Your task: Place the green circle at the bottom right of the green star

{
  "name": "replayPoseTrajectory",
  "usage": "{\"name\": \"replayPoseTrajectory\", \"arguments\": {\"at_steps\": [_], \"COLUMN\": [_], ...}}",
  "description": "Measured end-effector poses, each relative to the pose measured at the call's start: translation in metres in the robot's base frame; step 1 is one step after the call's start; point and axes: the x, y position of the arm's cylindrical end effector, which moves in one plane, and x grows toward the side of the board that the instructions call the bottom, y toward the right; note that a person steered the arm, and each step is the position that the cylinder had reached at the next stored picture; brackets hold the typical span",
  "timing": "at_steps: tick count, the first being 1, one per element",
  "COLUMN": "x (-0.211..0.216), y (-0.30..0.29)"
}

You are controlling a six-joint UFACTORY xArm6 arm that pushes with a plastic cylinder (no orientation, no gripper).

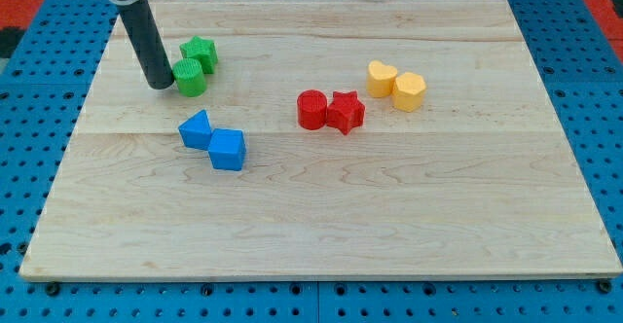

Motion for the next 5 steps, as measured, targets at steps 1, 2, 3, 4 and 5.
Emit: {"name": "replayPoseTrajectory", "arguments": {"at_steps": [1, 2, 3, 4, 5], "x": [0.000, 0.000, 0.000, 0.000, 0.000], "y": [-0.002, -0.035, -0.035, -0.035, -0.034]}}
